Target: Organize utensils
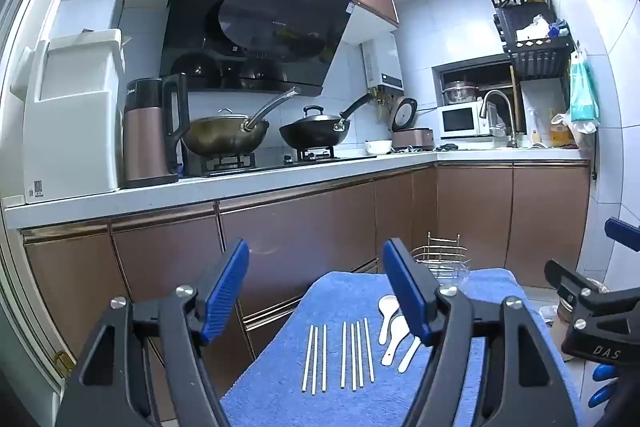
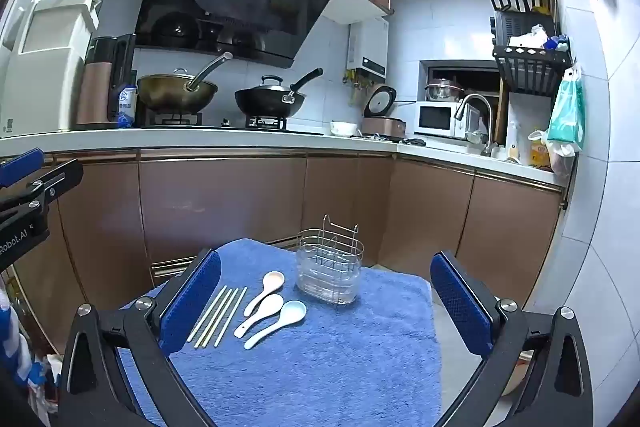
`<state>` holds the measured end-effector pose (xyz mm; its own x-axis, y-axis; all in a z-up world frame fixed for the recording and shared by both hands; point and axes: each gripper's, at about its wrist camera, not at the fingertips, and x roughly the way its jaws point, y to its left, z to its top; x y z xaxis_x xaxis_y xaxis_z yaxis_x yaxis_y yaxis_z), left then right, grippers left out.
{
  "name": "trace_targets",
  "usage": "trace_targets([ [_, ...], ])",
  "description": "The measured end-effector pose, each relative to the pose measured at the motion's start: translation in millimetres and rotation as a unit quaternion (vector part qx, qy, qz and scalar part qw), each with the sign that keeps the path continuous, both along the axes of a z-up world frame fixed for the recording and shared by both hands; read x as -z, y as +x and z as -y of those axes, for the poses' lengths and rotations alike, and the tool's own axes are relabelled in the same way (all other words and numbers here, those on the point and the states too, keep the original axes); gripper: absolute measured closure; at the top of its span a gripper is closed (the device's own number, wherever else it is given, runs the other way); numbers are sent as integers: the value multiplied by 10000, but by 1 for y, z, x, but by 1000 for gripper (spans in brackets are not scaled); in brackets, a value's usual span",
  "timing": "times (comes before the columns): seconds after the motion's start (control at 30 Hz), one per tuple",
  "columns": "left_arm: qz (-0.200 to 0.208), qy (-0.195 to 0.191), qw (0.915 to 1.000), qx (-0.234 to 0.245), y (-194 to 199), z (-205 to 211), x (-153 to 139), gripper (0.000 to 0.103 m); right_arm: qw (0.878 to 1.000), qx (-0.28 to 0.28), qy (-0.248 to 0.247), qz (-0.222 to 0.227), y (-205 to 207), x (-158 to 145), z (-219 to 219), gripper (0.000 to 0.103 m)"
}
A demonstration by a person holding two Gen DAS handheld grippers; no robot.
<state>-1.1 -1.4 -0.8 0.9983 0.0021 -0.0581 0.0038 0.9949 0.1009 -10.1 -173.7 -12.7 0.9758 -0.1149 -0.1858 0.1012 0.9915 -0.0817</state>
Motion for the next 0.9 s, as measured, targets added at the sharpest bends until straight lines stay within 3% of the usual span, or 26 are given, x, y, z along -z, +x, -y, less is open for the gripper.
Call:
trace_targets([
  [0.33, -288, -20, 9995, 109, 3, -1, 1, 35, 10000, -56, 59, -44, 0, 1, 3, 0],
  [0.9, -400, -25, 9991, 154, 11, -7, 3, 35, 9998, -150, -55, -87, -1, 0, -7, 0],
])
